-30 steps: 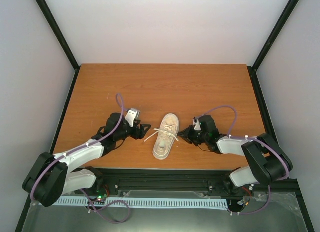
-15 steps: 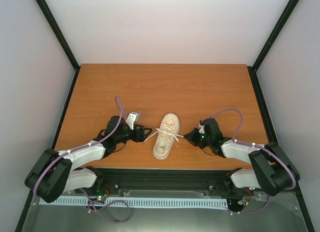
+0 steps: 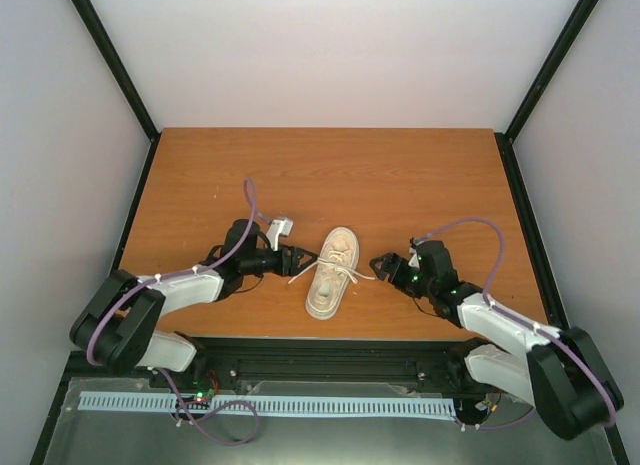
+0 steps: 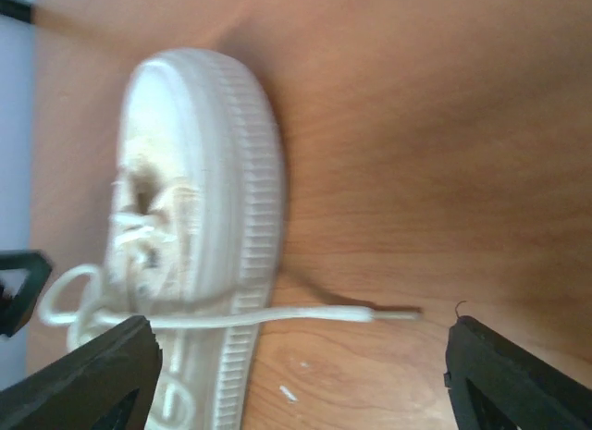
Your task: Tie the shoes
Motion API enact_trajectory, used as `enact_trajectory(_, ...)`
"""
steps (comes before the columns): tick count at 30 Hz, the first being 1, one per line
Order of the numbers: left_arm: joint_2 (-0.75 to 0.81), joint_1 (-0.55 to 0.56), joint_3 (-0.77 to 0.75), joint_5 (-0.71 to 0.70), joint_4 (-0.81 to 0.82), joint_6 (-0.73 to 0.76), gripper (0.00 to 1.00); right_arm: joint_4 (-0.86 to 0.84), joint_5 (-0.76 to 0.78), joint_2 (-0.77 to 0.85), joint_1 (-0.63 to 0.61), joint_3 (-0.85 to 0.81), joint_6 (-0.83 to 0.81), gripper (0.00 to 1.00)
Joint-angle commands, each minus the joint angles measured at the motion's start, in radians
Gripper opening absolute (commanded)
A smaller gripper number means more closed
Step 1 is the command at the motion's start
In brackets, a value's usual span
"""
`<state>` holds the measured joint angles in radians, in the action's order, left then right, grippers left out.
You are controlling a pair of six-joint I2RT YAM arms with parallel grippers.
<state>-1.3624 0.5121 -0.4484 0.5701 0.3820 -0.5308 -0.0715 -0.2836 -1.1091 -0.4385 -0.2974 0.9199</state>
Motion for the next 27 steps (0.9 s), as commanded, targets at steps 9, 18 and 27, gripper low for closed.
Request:
enact_trajectory(9, -0.153, 0.007, -0.151, 0.162, -0.05, -0.004, 0.53, 0.094, -0.321, -0.012, -0.058, -0.152, -0.478, 0.83)
enact_trajectory(18, -0.191, 0.02, -0.166, 0.18, -0.066, -0.003, 0.46, 0.073, -0.337, -0.173, -0.138, -0.209, -0.516, 0.69)
enact_trajectory(27, -0.22, 0.035, -0.182, 0.195, -0.065, -0.003, 0.39, 0.072, -0.303, -0.235, -0.151, -0.232, -0.52, 0.59)
